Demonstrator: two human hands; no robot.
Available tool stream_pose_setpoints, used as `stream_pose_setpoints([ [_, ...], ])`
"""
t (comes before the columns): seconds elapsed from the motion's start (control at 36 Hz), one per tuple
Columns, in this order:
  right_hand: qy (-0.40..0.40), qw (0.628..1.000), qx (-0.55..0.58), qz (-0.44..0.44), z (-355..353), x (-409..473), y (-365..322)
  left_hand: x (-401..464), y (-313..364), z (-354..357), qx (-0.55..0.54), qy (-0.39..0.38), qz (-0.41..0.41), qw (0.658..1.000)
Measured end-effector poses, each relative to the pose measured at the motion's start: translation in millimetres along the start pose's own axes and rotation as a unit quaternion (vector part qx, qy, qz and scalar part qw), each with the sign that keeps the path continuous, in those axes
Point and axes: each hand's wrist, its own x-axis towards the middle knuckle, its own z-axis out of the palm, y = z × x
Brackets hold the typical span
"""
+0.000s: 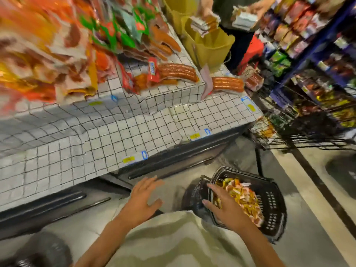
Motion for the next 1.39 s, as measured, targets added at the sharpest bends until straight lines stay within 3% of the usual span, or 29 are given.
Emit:
stream_pose_setpoints([
  [0.28,-0.102,0.985,-0.065,-0.12,92.7,61.5,-142.8,-78.0,-96.3,-74.9,-0.068,0.12,-0.062,0.989],
  [0.53,-0.191,0.953,-0.124,-0.199,141.8,94.0,-225.1,-157.8,-159.4,-89.0,-0.102,0.193,-0.168,0.961],
  [0.69,-0.26,0.918,-0.156,-0.256,167.8,117.5,-262.2,-204.1,-168.9,-88.0,-0.104,0.277,-0.248,0.922],
  [0.83,-0.308,0.896,-0.163,-0.275,195.6,140.8,-300.6,-231.1,-177.6,-82.0,-0.14,0.291,-0.341,0.883],
  [1.11,-0.403,0.8,-0.23,-0.381,243.3,185.3,-381.0,-262.8,-172.2,-106.0,-0.142,0.313,-0.449,0.825],
  [1.39,-0.429,0.783,-0.226,-0.391,286.9,215.0,-425.5,-273.1,-187.9,-116.2,-0.174,0.359,-0.501,0.768],
])
